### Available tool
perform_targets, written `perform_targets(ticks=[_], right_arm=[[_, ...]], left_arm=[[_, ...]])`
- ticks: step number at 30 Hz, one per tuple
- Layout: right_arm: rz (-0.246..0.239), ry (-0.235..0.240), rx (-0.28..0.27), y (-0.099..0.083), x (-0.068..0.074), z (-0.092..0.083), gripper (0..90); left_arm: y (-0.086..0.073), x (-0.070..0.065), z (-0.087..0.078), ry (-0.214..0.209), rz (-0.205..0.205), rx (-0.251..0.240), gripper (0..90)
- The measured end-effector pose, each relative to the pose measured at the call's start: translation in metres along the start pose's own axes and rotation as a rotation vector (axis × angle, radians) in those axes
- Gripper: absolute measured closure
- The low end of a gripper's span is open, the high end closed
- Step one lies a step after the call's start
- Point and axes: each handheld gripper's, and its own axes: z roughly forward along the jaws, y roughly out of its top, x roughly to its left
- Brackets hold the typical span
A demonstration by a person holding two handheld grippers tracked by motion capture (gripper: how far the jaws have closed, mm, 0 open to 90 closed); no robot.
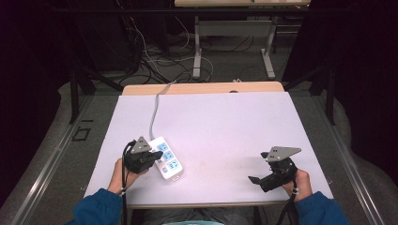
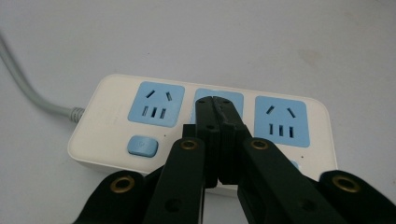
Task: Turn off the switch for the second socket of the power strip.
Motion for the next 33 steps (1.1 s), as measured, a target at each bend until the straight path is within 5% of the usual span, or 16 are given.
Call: perform_targets(ticks=[12, 33], right_arm=[[-0.012, 0.005, 0.012, 0.0004, -0.0007, -0.0005, 1.6], [-0.018, -0.007, 0.004, 0.0003, -0.0006, 0.0005, 1.7]], left_arm=[[-0.0039, 0.0045, 0.0064, -0.023, -0.033, 0.053, 90.0], [-0.0046, 0.0049, 0.0080, -0.028, -0.048, 0.059, 90.0]])
